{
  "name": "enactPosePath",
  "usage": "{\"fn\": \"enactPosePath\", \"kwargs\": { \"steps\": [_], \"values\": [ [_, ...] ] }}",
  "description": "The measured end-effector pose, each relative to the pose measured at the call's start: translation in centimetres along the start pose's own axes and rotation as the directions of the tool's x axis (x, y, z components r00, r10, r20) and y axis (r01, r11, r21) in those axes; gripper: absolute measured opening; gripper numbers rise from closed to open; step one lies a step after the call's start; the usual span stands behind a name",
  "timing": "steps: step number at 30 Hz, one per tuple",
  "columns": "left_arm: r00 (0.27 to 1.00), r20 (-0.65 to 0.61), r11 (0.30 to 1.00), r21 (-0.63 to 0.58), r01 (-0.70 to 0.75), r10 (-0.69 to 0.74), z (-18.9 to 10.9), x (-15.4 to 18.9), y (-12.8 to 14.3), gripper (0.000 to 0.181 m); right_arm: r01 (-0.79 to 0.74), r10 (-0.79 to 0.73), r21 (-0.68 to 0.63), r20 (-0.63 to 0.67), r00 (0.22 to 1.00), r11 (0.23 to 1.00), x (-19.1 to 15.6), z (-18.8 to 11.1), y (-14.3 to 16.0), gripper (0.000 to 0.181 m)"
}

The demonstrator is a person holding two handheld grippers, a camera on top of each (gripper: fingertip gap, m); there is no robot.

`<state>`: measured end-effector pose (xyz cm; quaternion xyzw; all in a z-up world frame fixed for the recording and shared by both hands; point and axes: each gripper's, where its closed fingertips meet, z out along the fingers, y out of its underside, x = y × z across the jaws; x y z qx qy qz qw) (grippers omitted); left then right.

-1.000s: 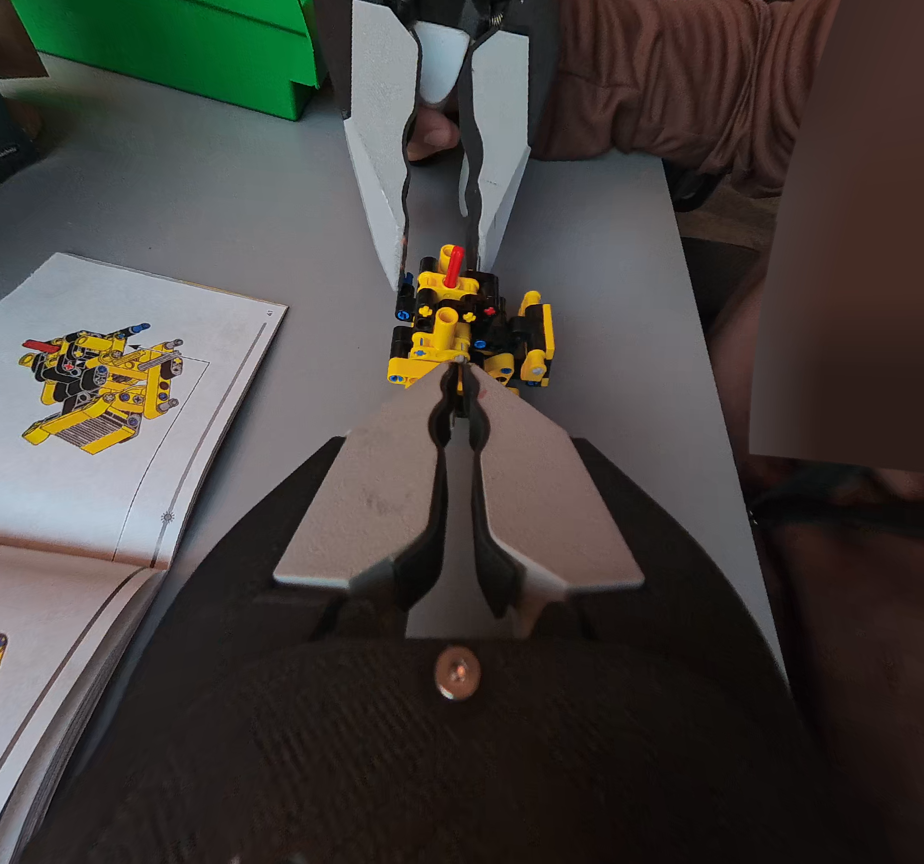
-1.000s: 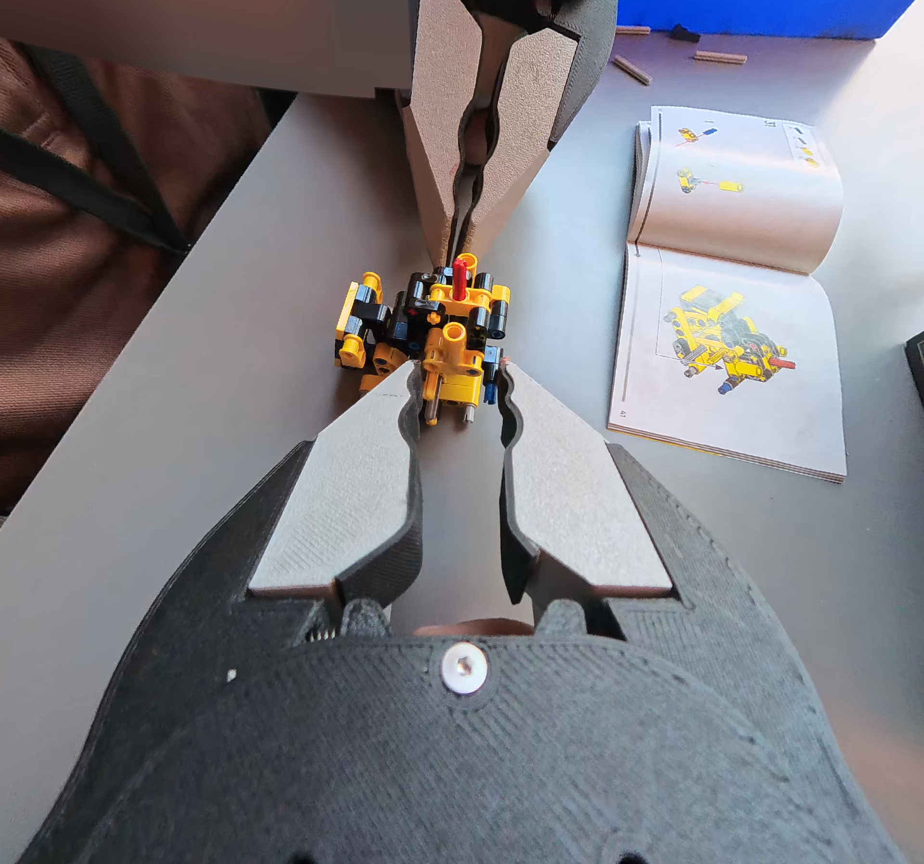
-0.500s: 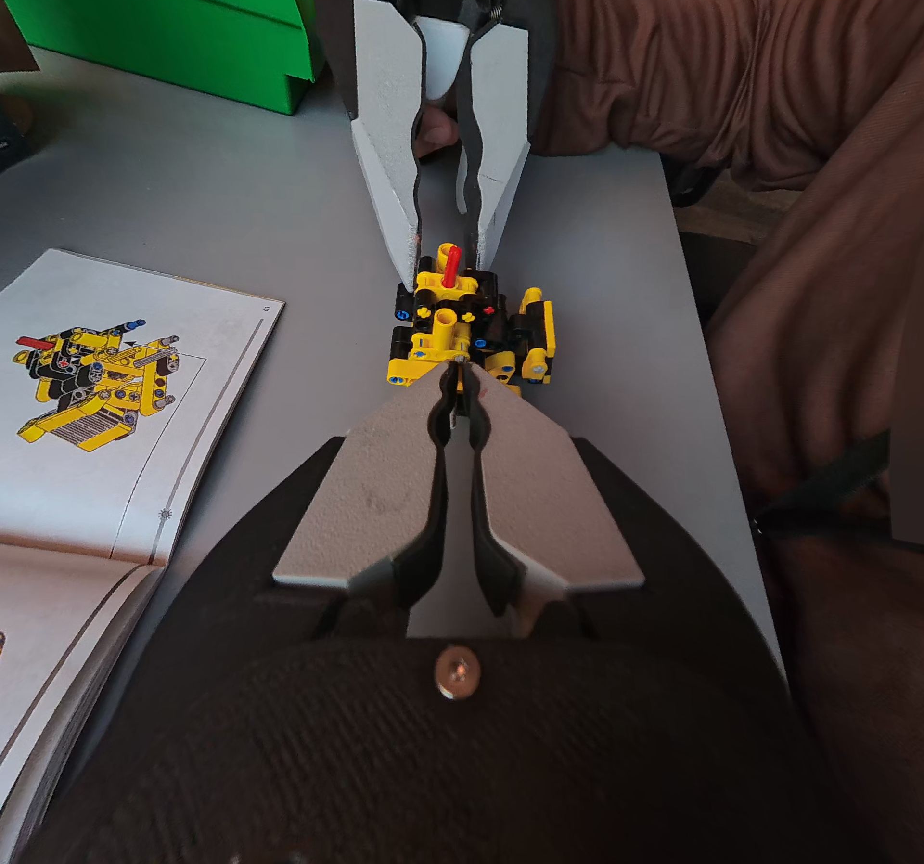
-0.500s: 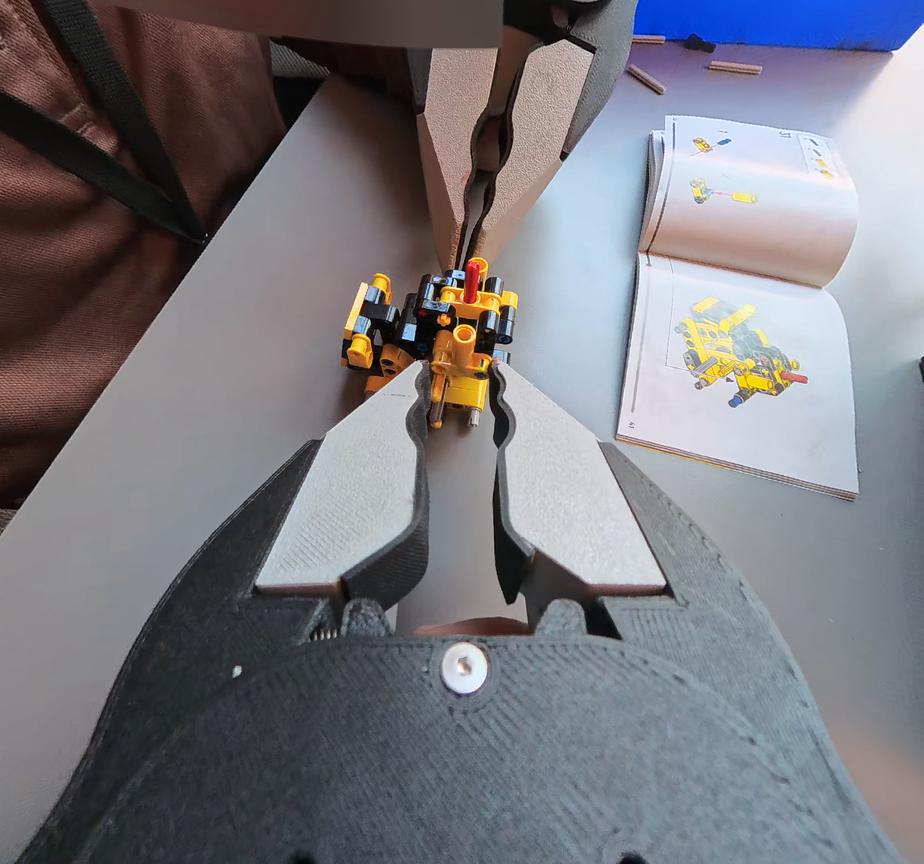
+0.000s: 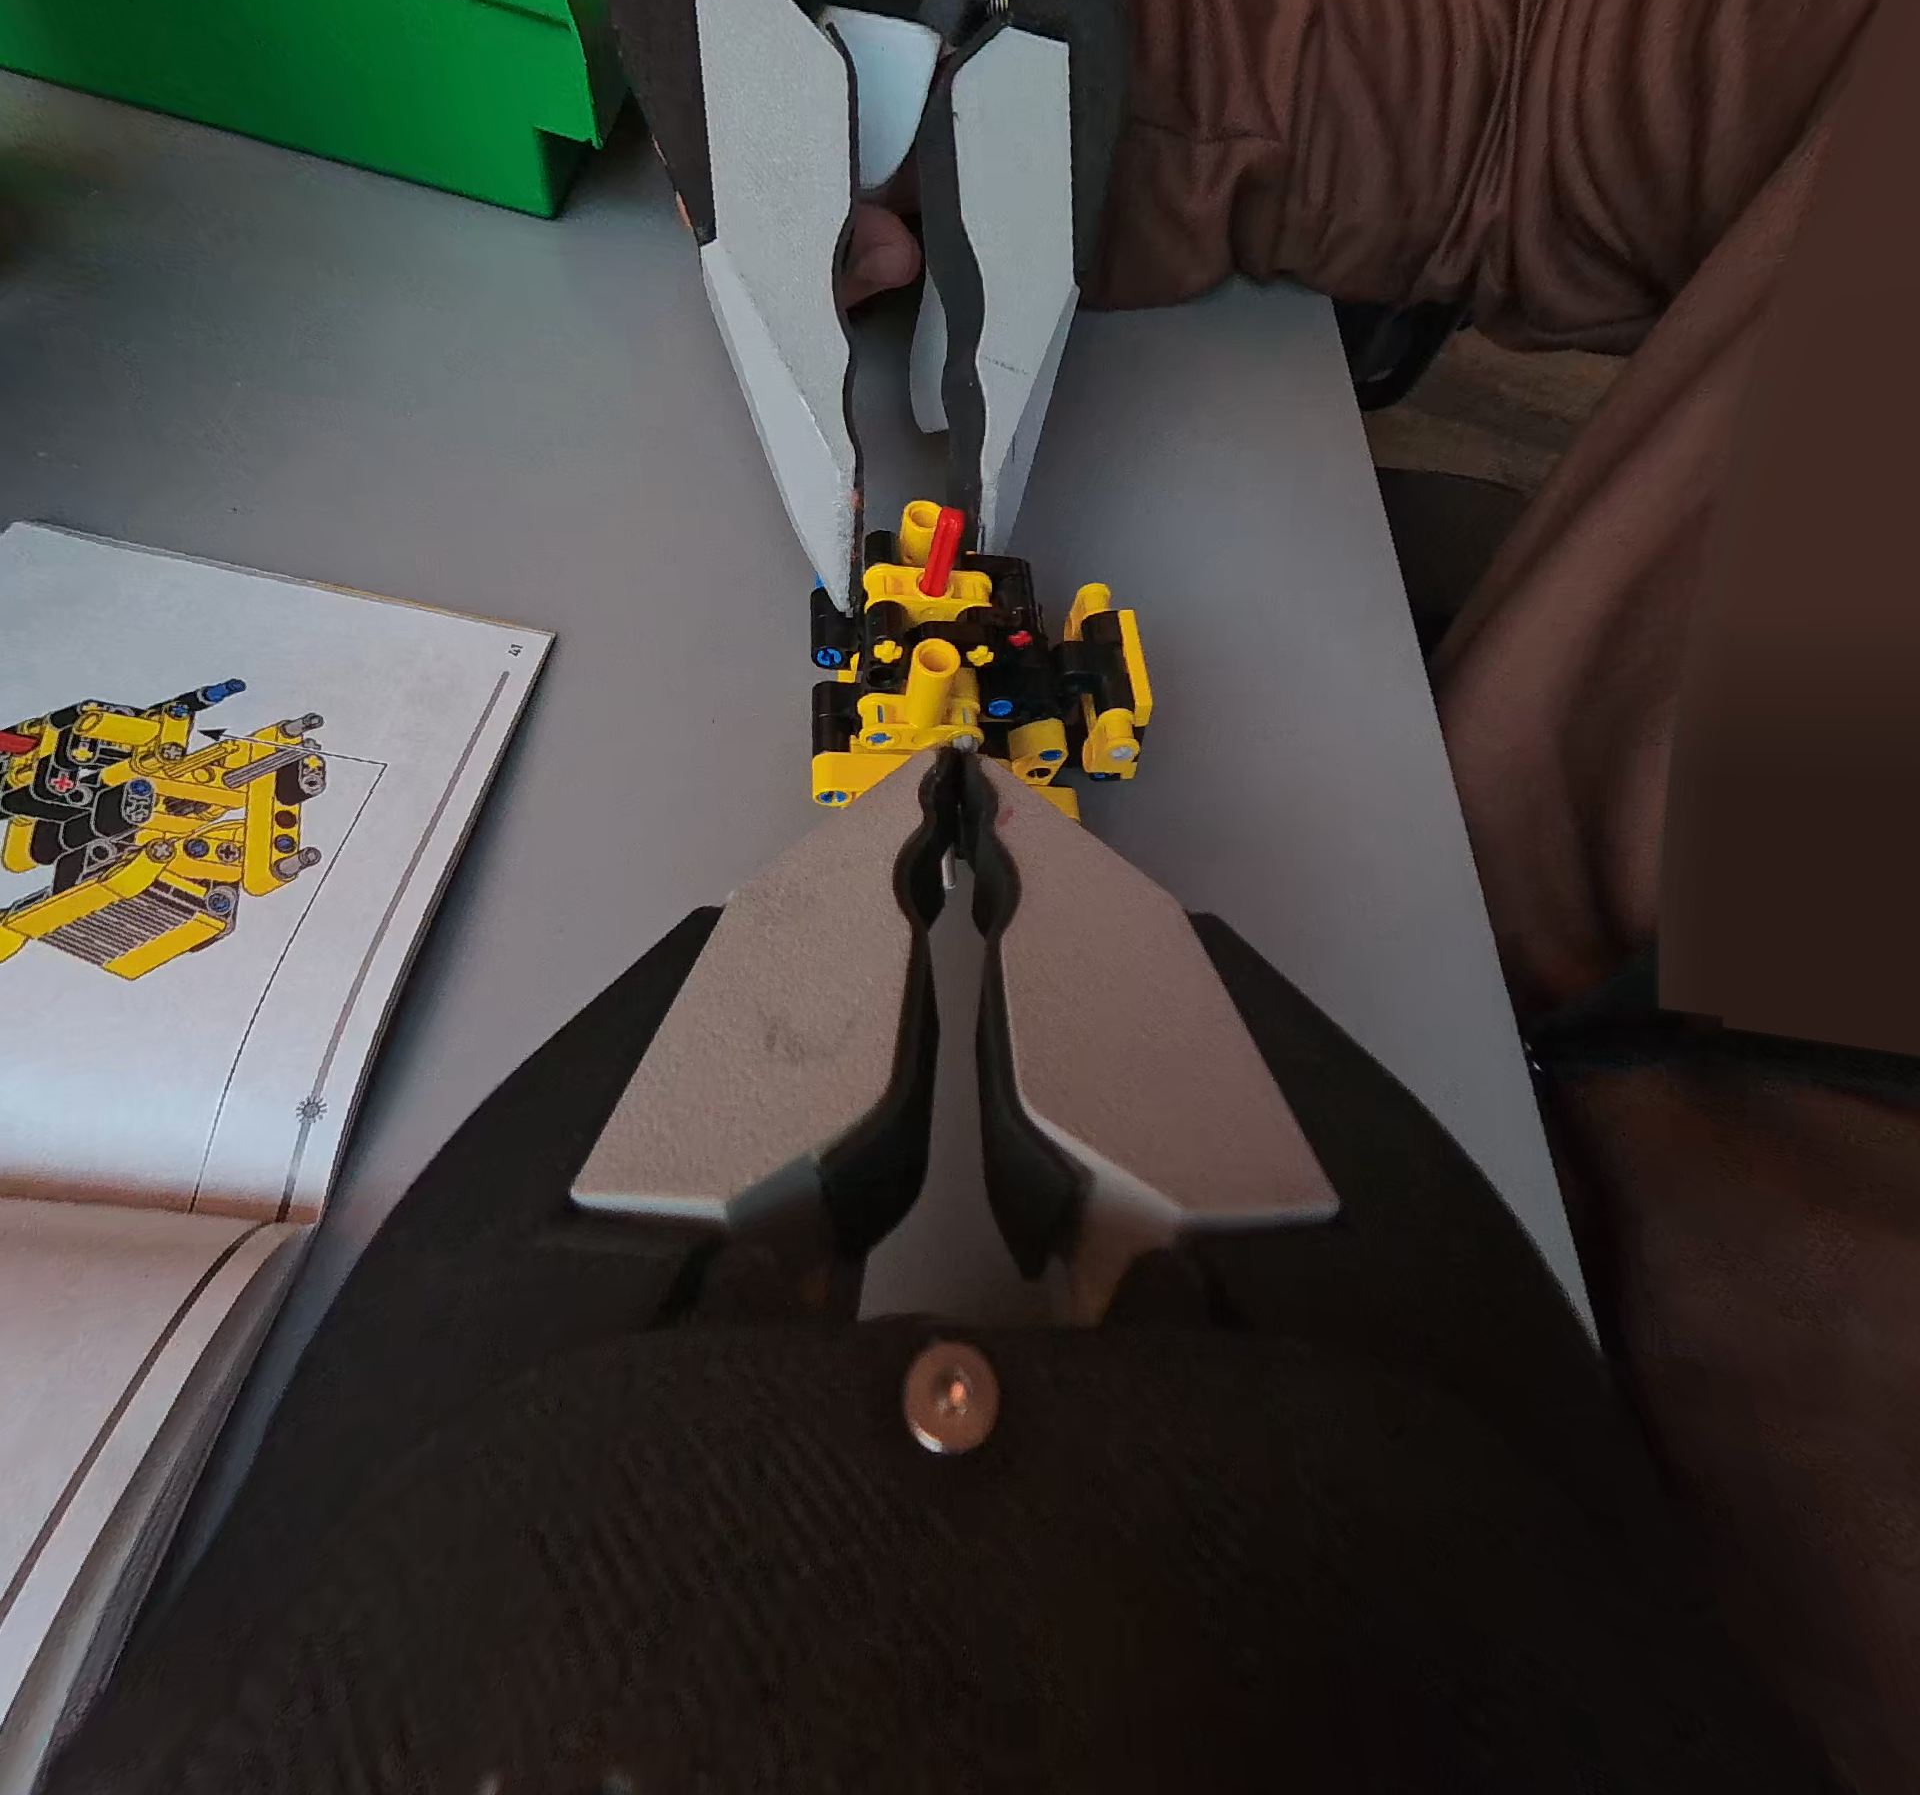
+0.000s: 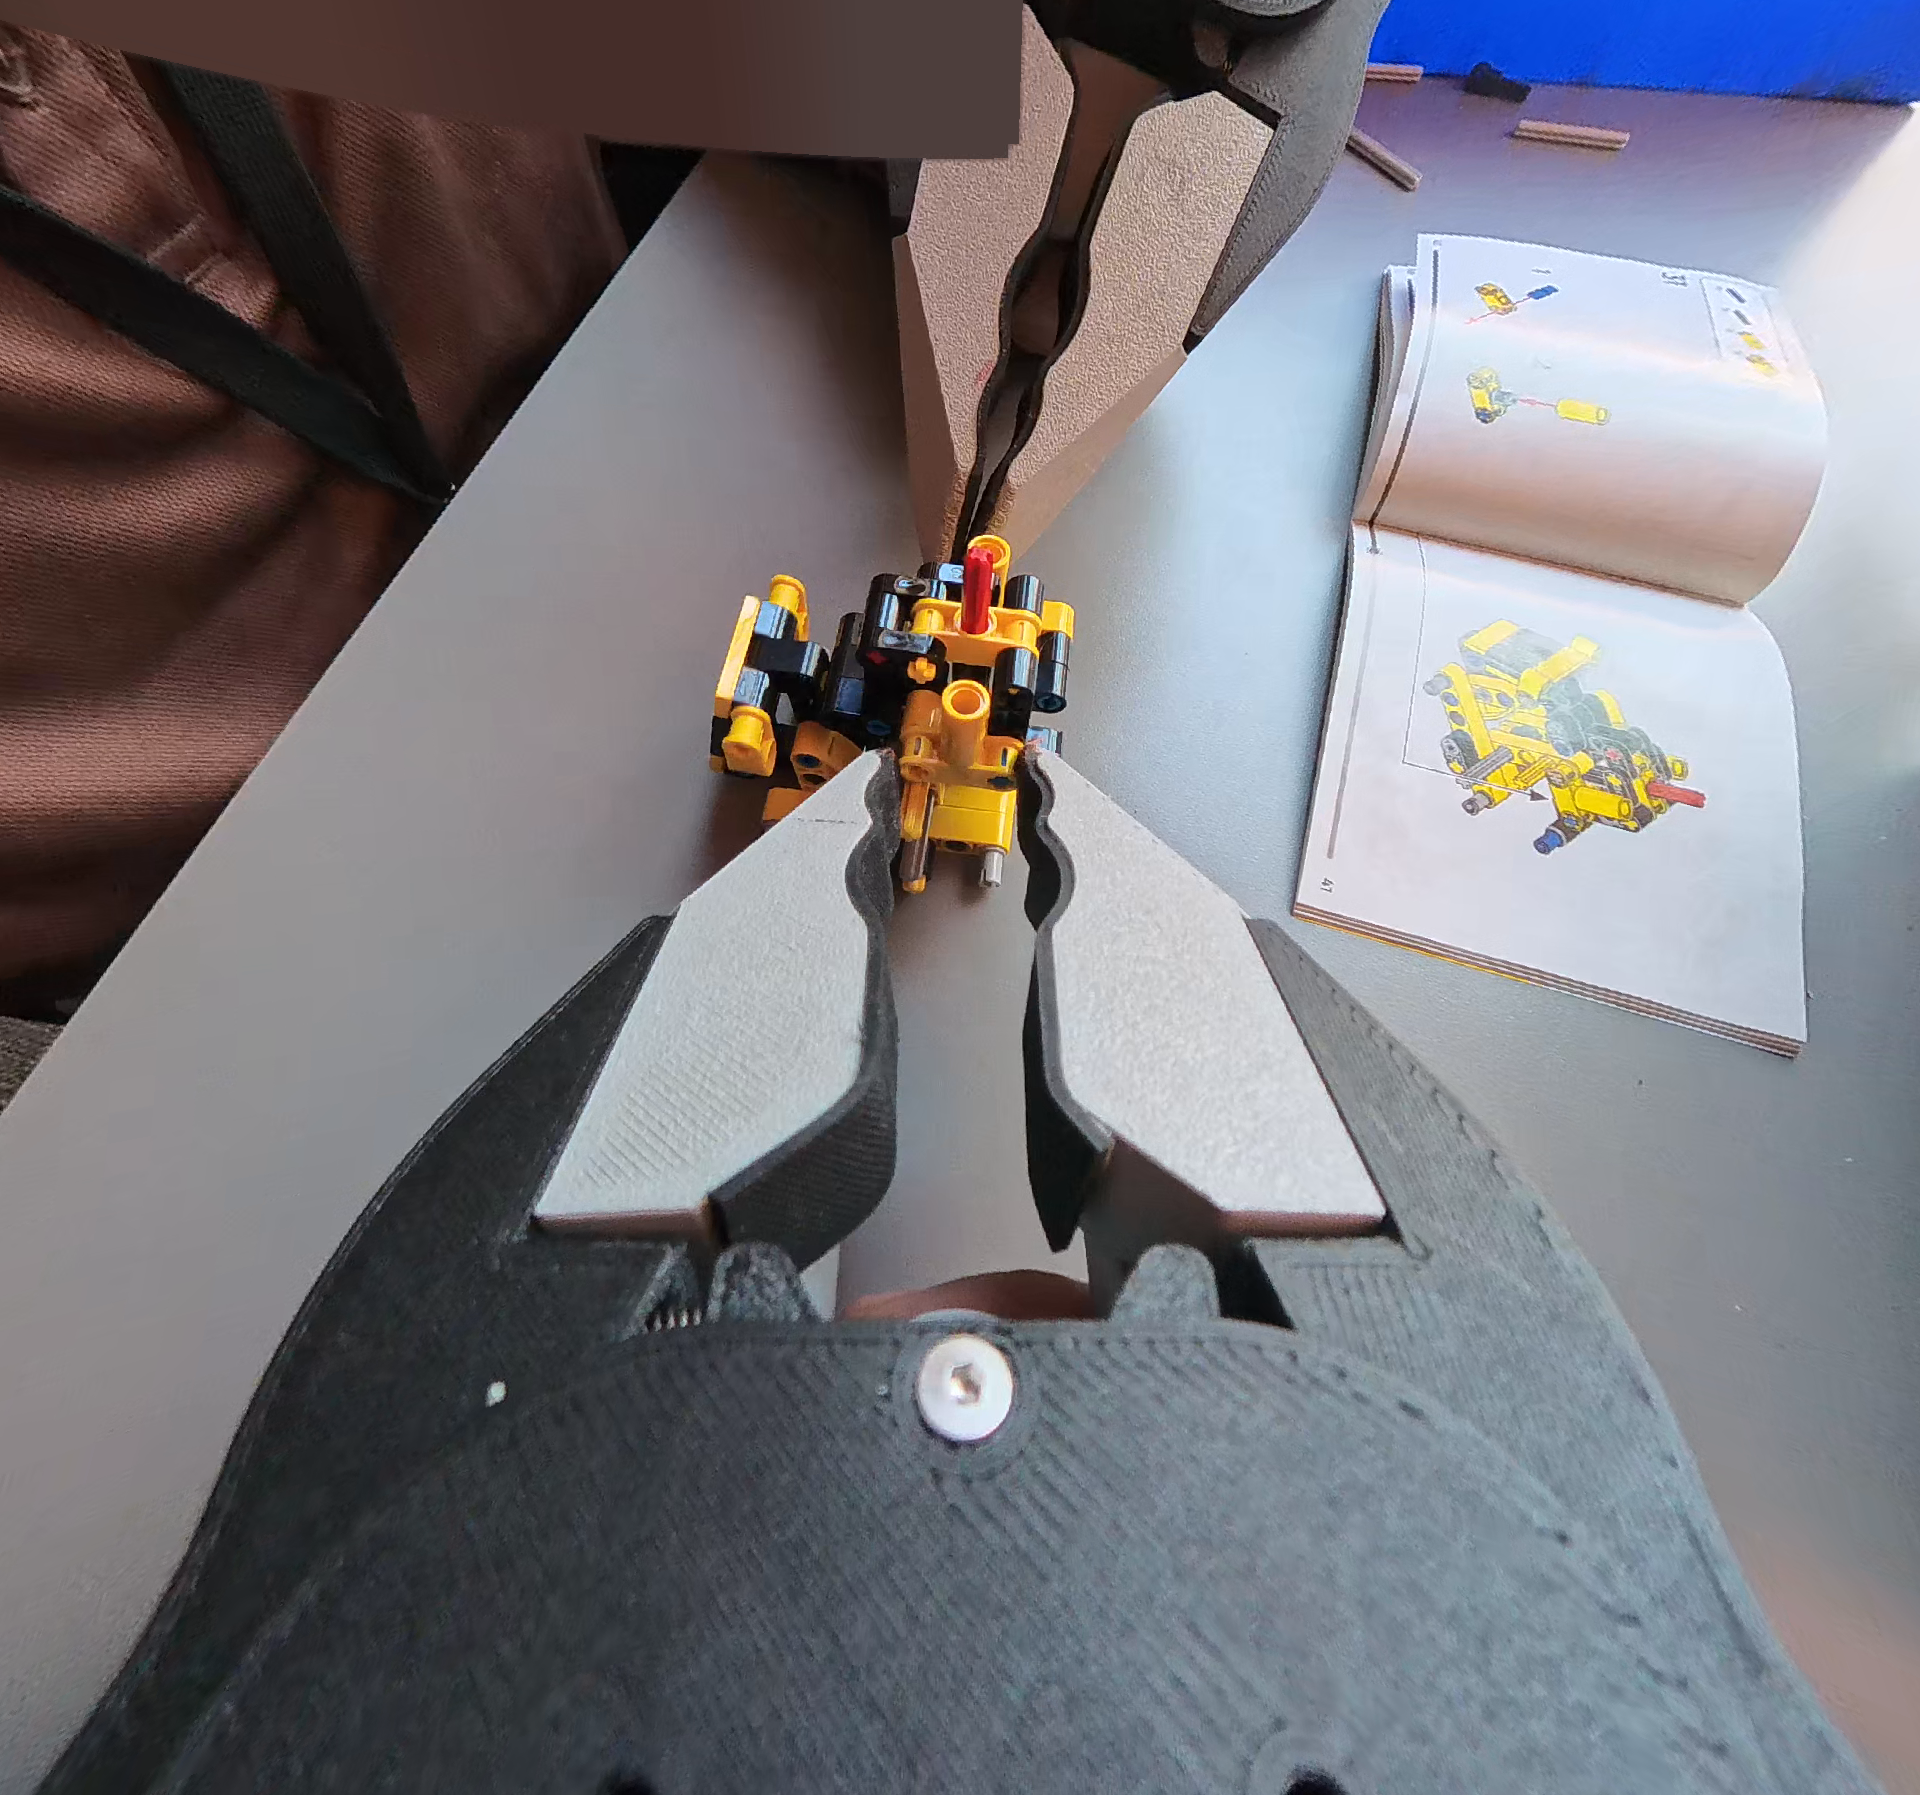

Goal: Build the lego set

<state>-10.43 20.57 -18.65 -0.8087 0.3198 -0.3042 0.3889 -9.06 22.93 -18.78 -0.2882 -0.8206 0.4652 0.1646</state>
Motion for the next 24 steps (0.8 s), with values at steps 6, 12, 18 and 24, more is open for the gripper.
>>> {"fn": "enactPosePath", "kwargs": {
  "steps": [6, 12, 18, 24],
  "values": [
    [1.000, 0.021, 1.000, 0.004, 0.021, -0.021, 0.11, 0.05, -0.07, 0.000, 0.006, -0.006, -0.005, -0.012, 1.000, 1.000, 0.02, 0.00, 0.06, 0.019],
    [0.998, 0.040, 0.998, -0.022, 0.050, -0.050, 0.11, 0.04, -0.04, 0.000, 0.010, -0.010, -0.011, -0.014, 1.000, 1.000, 0.03, 0.05, 0.05, 0.019],
    [0.997, 0.035, 0.997, -0.035, 0.072, -0.071, 0.11, 0.02, -0.07, 0.000, 0.019, -0.019, -0.020, -0.013, 1.000, 1.000, 0.04, 0.08, 0.07, 0.019],
    [0.996, 0.039, 0.996, -0.045, 0.081, -0.079, 0.13, -0.01, -0.13, 0.000, 0.022, -0.022, -0.028, -0.015, 1.000, 0.999, 0.06, 0.11, 0.09, 0.019]
  ]
}}
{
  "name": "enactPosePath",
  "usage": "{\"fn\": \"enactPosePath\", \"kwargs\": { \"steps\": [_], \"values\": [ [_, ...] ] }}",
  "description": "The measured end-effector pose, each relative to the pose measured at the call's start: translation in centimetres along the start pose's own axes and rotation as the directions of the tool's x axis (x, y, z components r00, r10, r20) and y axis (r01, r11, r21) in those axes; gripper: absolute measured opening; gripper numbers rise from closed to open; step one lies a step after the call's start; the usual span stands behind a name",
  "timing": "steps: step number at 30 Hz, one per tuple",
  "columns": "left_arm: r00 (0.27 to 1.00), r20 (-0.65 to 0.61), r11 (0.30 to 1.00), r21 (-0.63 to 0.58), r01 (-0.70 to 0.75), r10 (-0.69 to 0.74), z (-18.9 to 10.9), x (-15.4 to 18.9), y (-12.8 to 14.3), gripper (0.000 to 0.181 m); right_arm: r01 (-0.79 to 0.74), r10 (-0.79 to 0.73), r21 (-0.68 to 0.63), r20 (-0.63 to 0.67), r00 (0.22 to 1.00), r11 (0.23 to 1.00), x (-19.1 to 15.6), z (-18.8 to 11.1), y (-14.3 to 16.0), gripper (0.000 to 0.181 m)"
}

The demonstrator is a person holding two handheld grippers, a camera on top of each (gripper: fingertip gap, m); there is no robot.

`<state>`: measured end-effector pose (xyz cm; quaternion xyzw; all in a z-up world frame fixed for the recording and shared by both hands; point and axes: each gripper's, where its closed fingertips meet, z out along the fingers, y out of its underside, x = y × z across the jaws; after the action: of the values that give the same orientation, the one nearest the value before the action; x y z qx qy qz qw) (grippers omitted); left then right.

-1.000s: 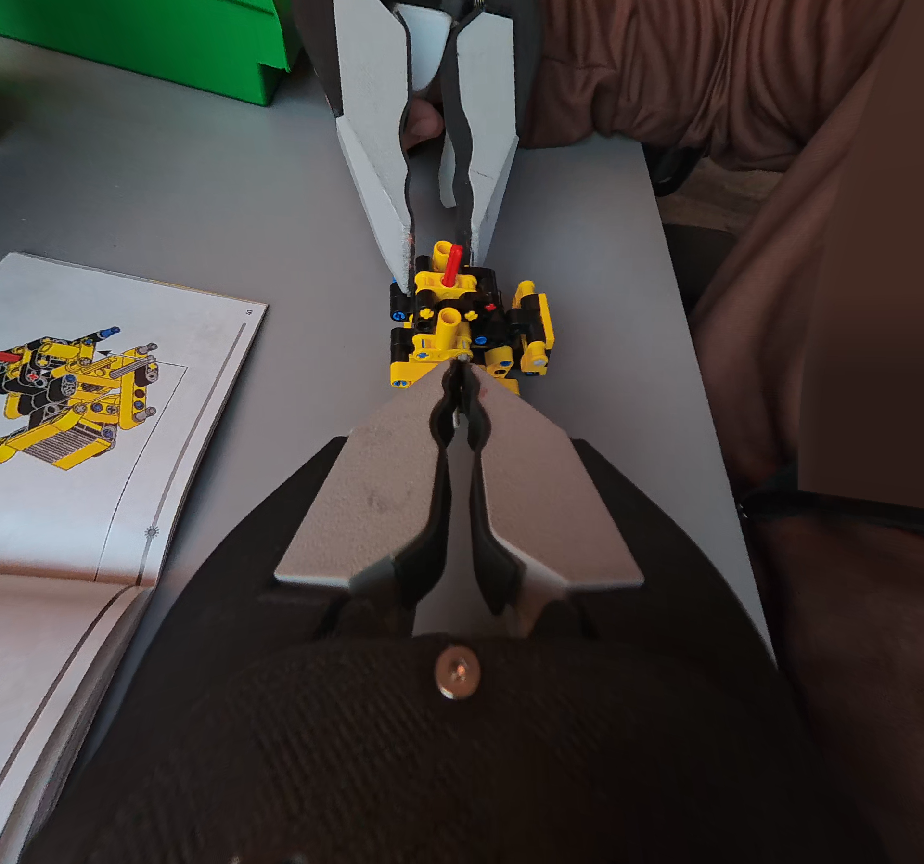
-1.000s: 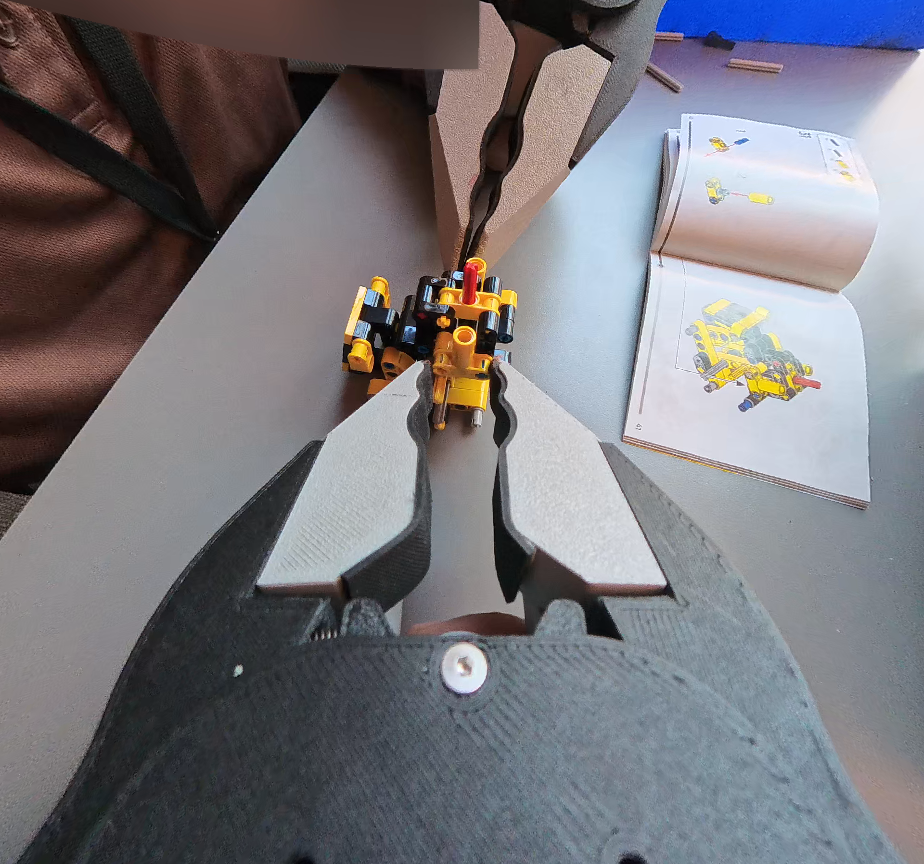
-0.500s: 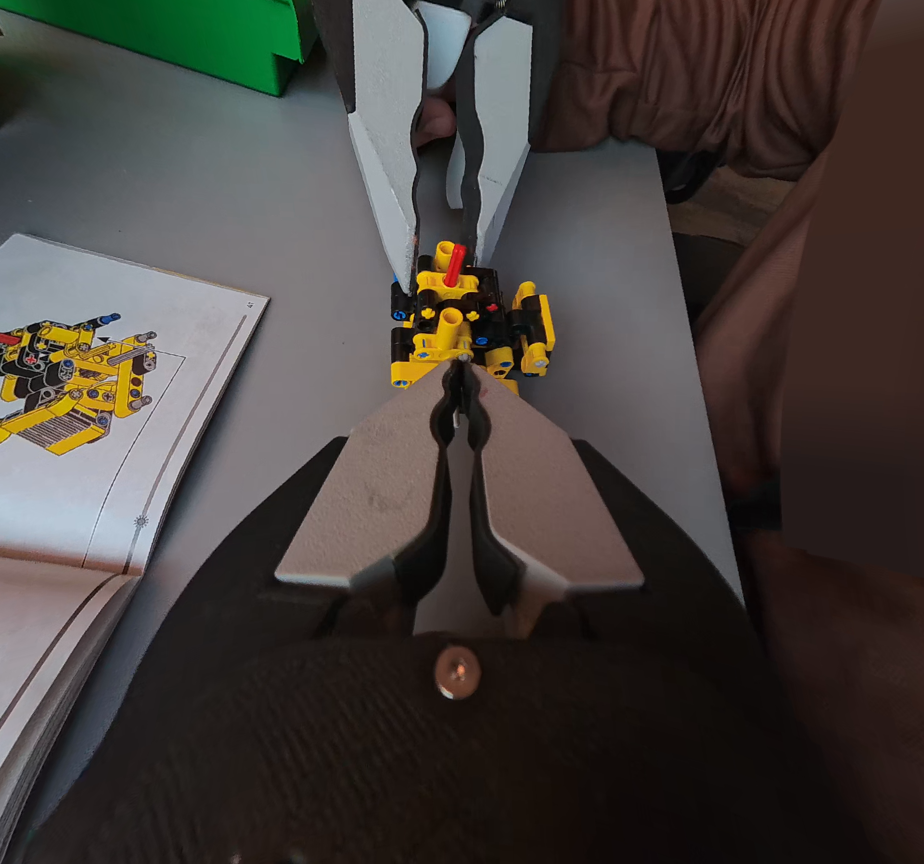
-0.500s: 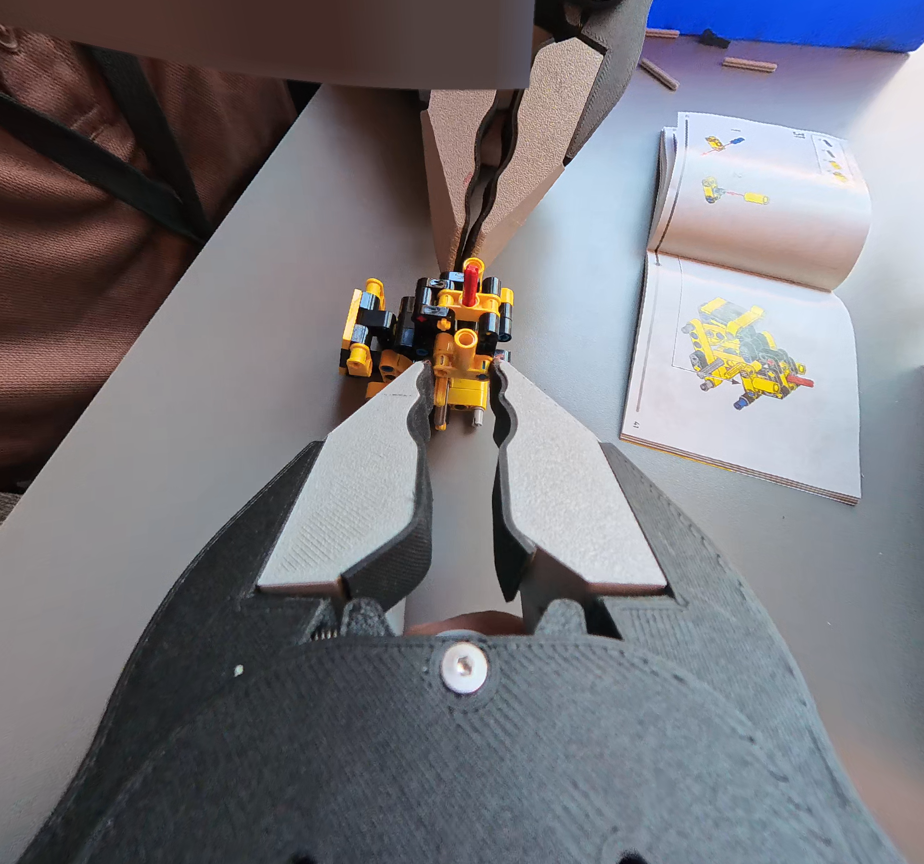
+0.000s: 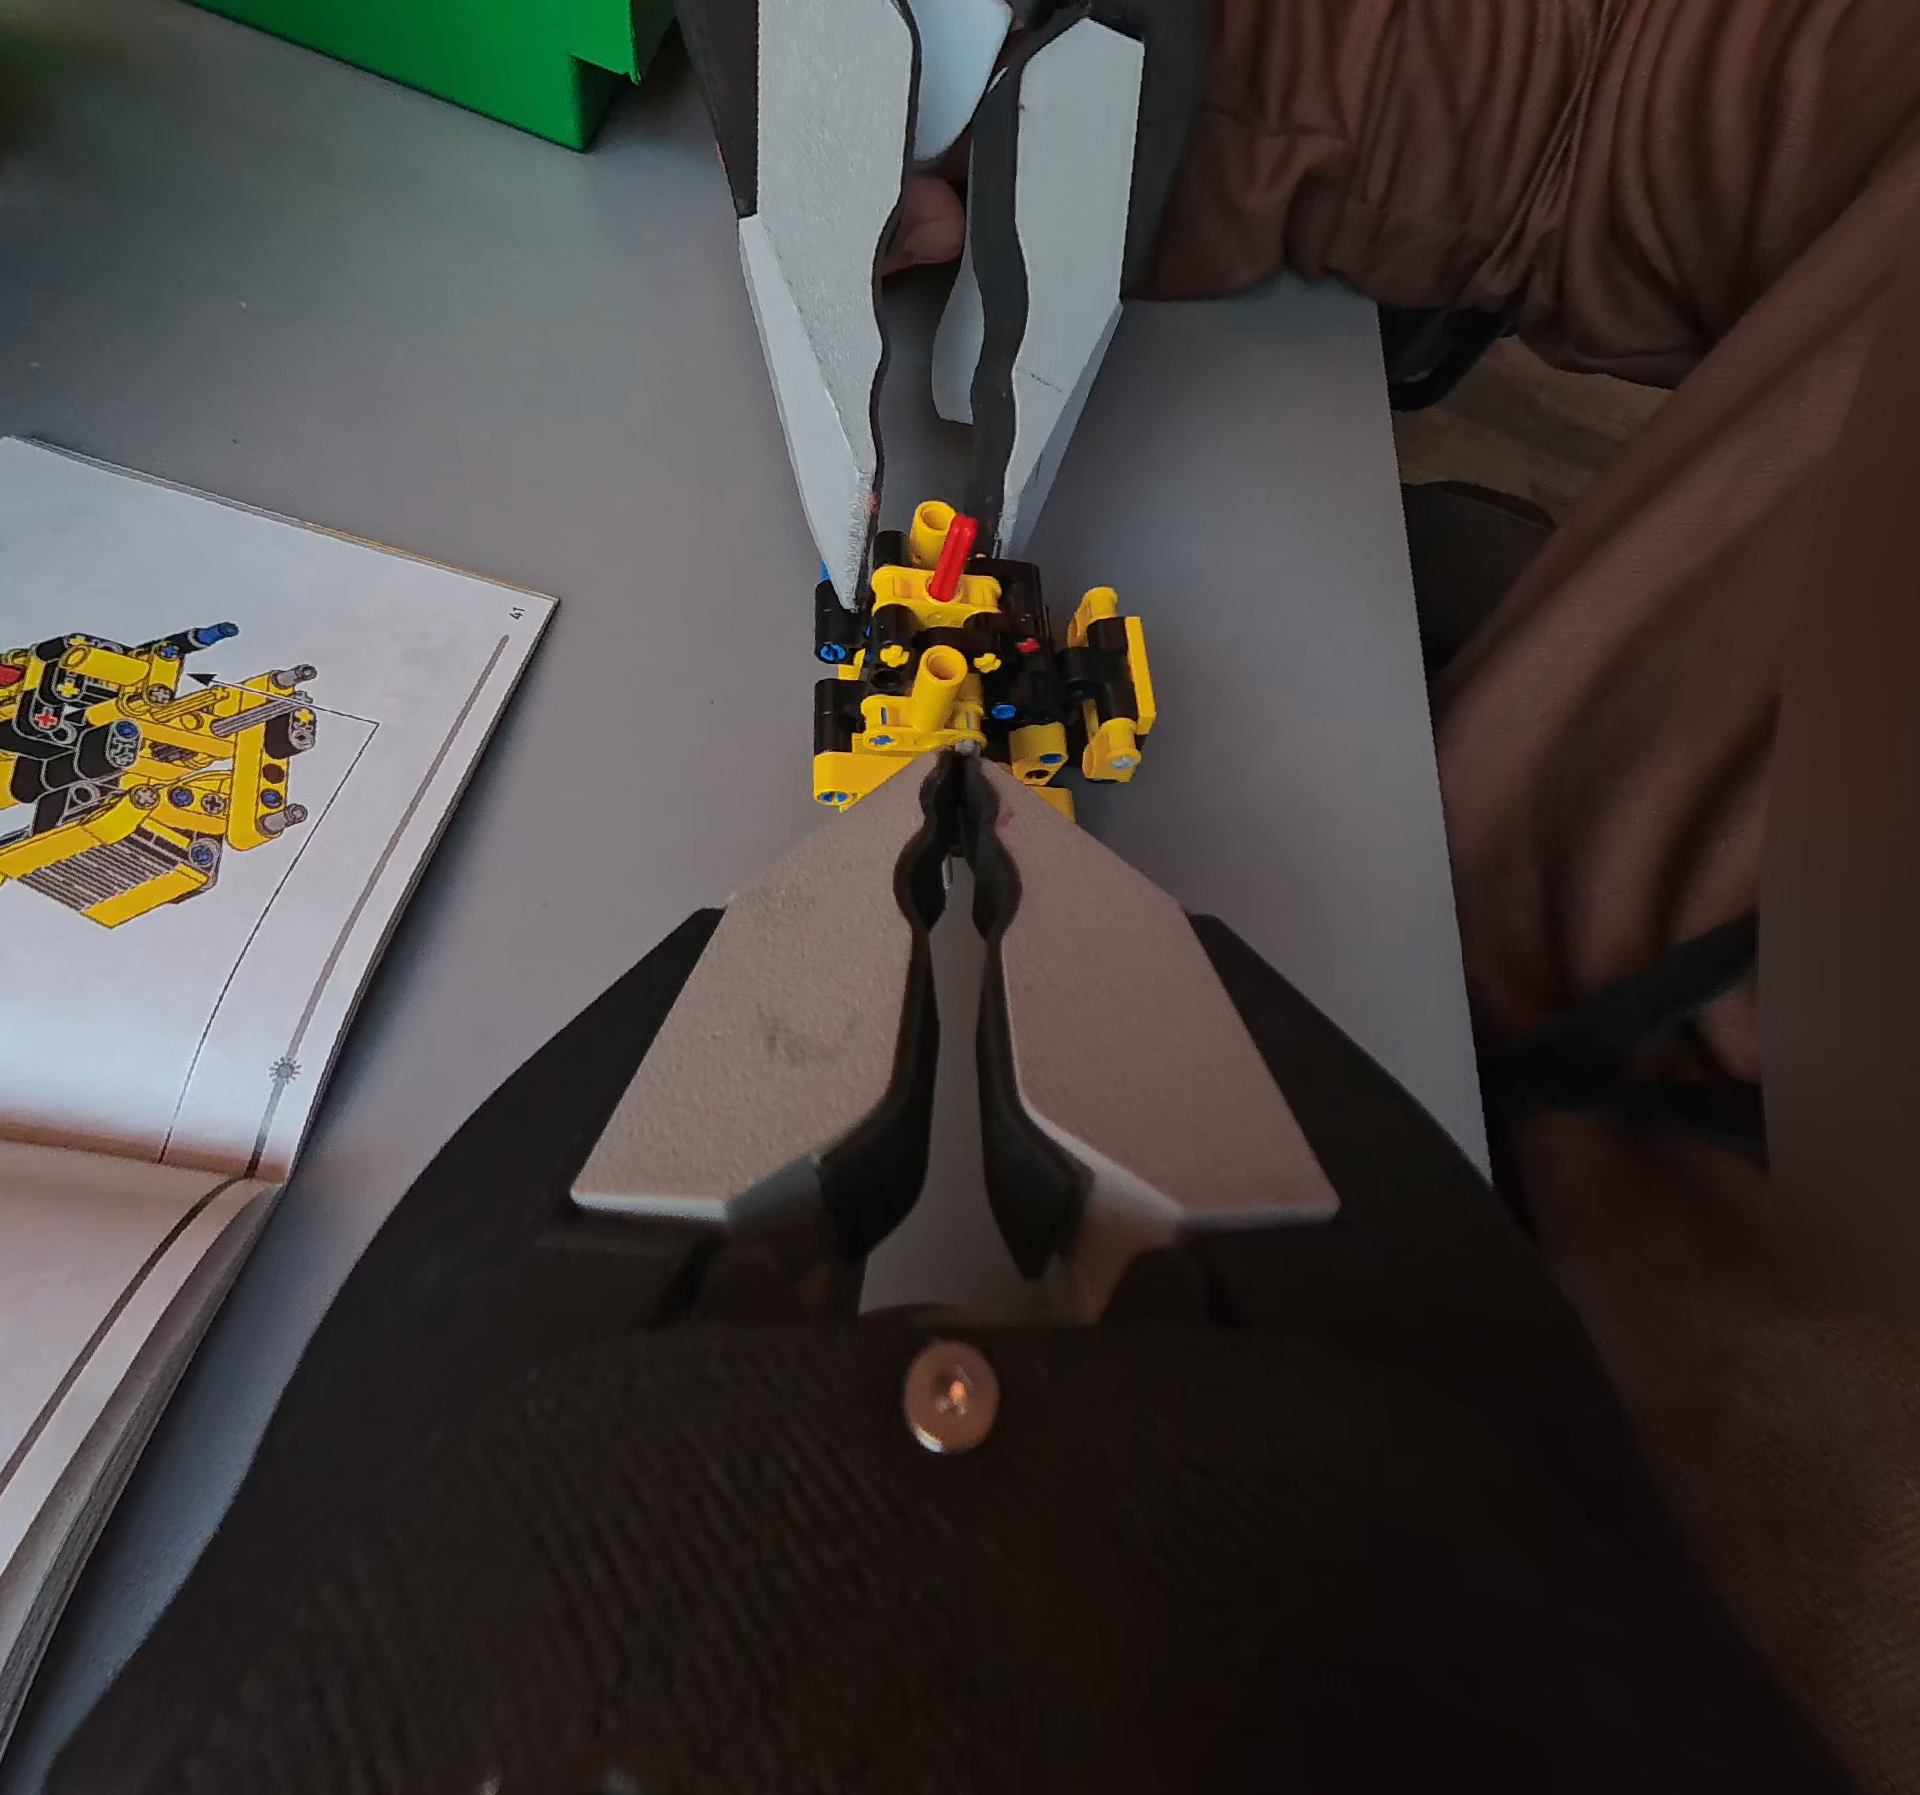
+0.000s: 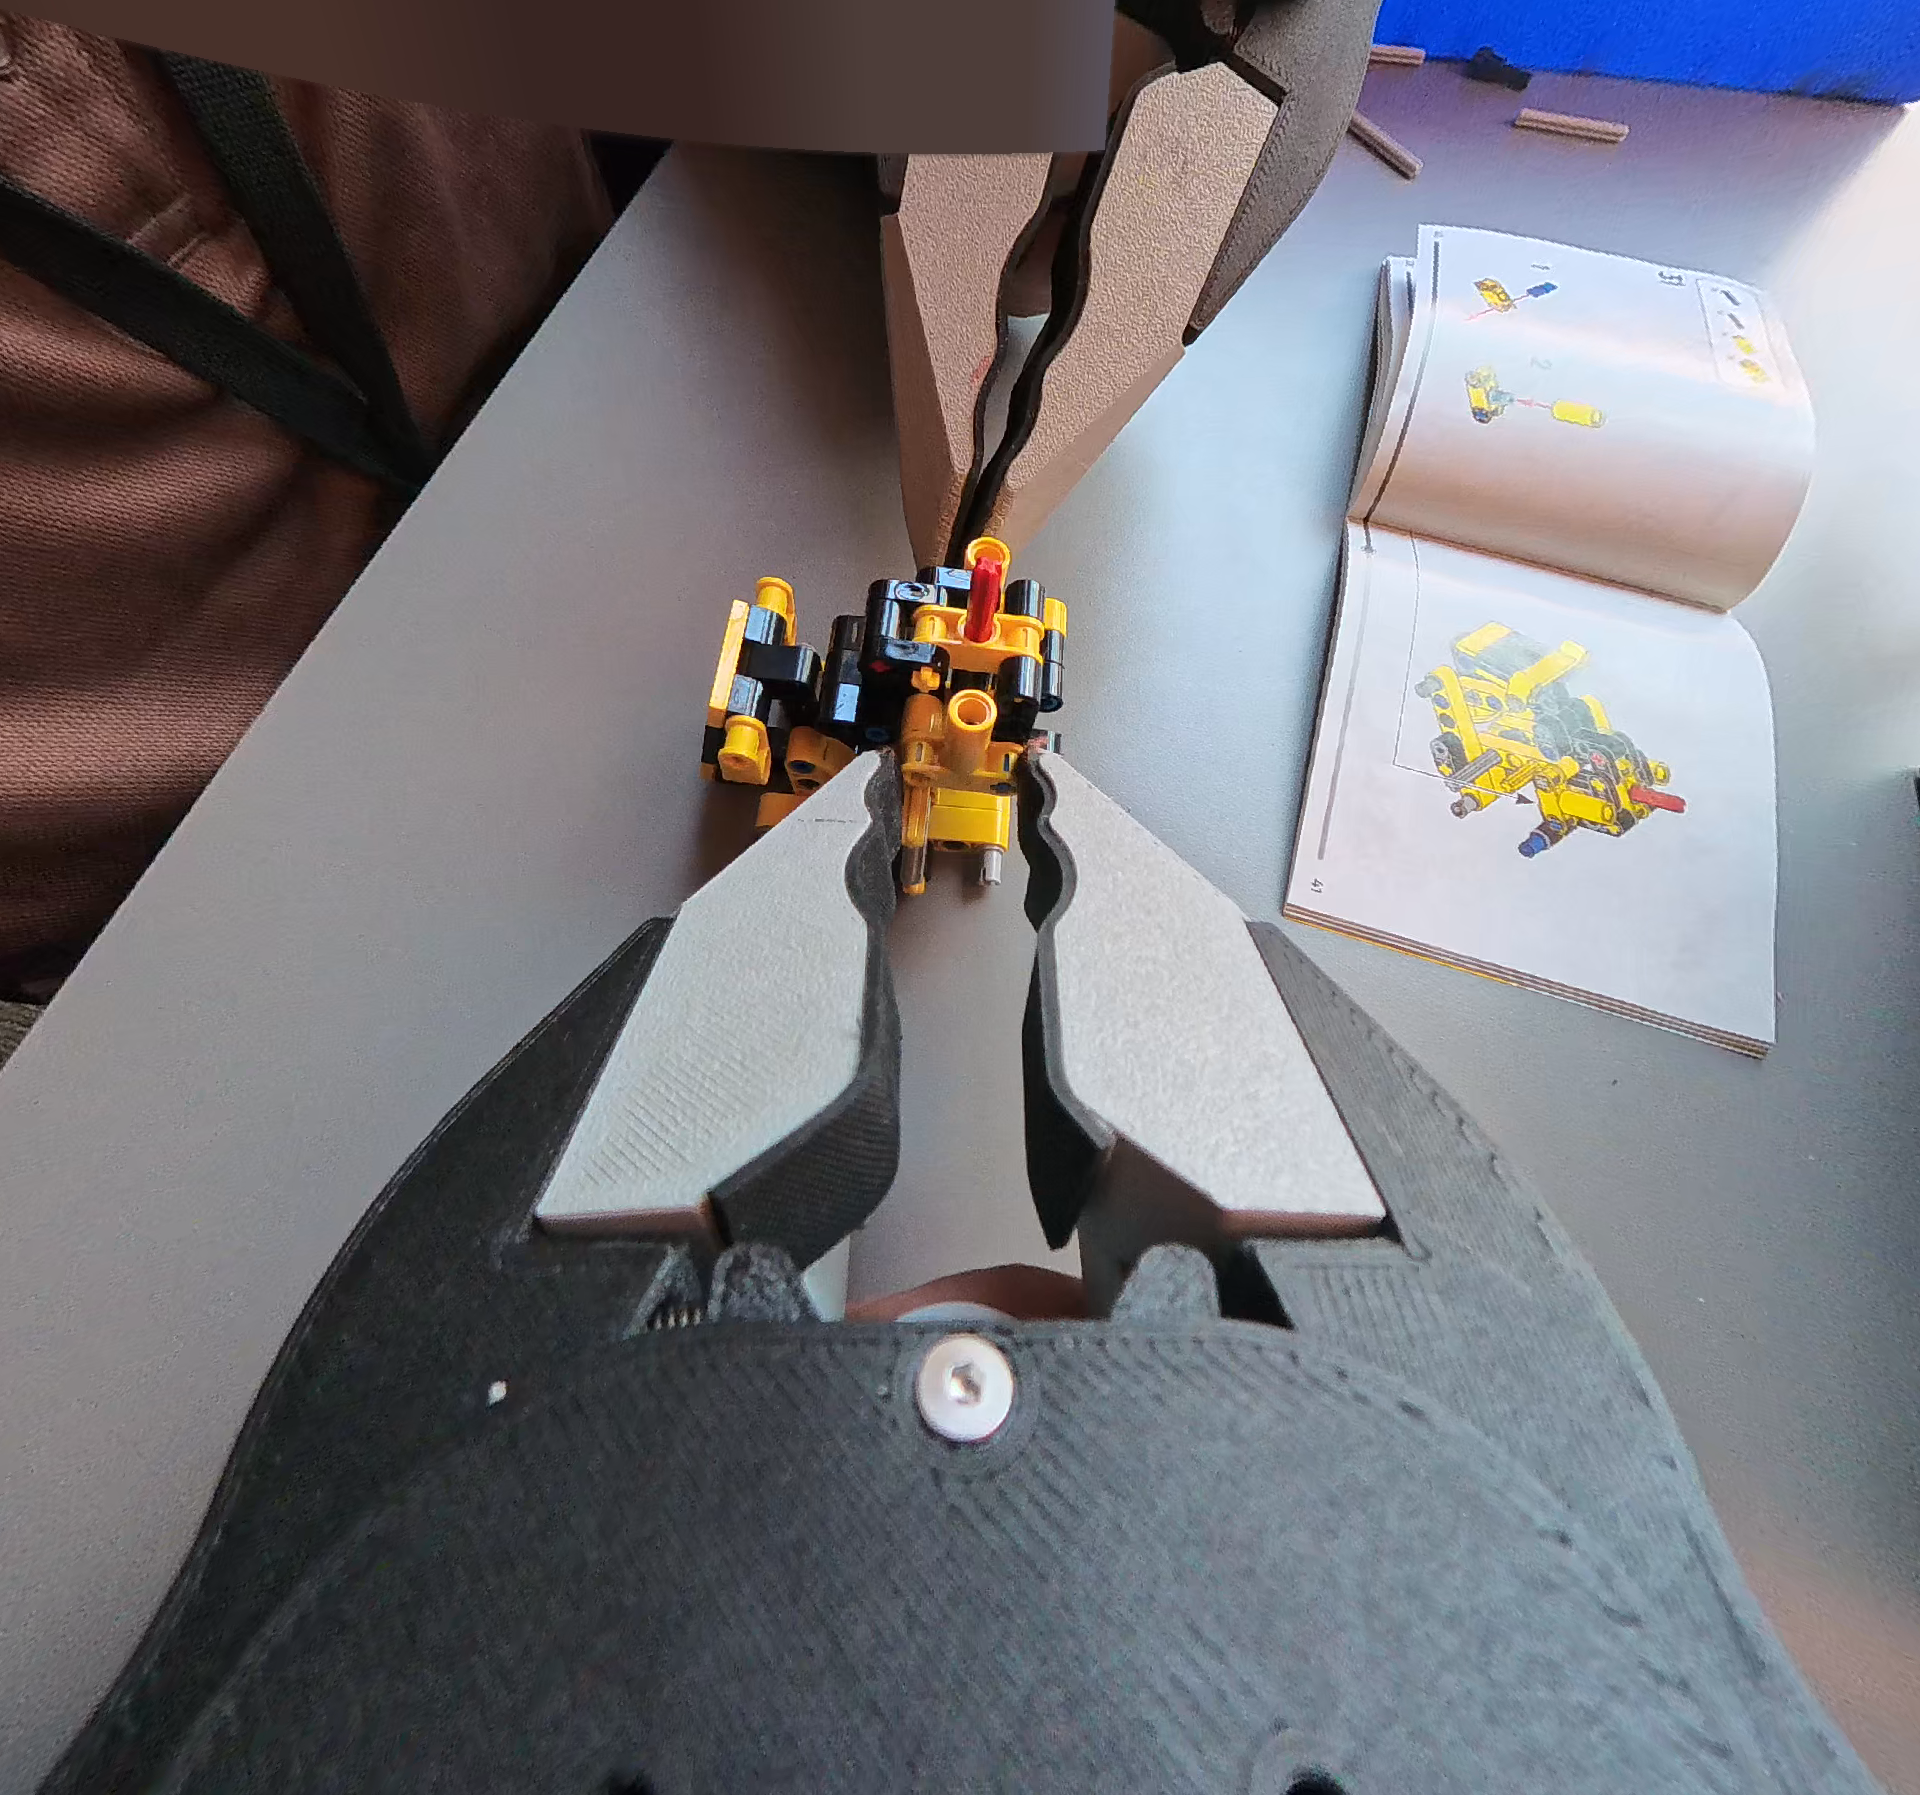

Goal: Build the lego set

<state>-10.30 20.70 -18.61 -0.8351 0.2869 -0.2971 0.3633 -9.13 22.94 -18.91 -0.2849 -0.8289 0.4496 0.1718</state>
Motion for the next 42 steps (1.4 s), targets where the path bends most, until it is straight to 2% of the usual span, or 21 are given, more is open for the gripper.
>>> {"fn": "enactPosePath", "kwargs": {
  "steps": [35, 37, 38, 40, 42],
  "values": [
    [1.000, 0.010, 0.998, -0.062, -0.003, 0.004, 0.6, 0.0, -0.6, 0.000, 0.009, -0.010, -0.031, -0.025, 1.000, 0.999, 0.4, -0.2, 0.3, 0.018],
    [0.999, -0.050, 0.998, -0.070, -0.010, 0.007, 1.3, 1.3, -0.6, 0.000, 0.011, -0.012, -0.048, -0.031, 0.999, 0.999, 0.5, 0.1, 0.6, 0.019],
    [0.999, -0.045, 0.997, -0.074, -0.026, 0.023, 1.4, 1.4, -0.6, 0.000, 0.014, -0.016, -0.054, -0.030, 0.999, 0.998, 0.5, 0.1, 0.6, 0.020],
    [0.998, 0.055, 0.998, -0.058, -0.039, 0.042, 0.6, -0.3, -0.7, 0.000, 0.015, -0.020, -0.054, -0.096, 0.995, 0.998, 1.4, 0.0, 0.6, 0.021],
    [1.000, 0.029, 1.000, -0.018, 0.000, 0.001, 0.4, -0.3, -0.6, 0.000, 0.001, -0.003, -0.021, -0.081, 0.997, 1.000, 1.3, 0.1, 0.5, 0.022]
  ]
}}
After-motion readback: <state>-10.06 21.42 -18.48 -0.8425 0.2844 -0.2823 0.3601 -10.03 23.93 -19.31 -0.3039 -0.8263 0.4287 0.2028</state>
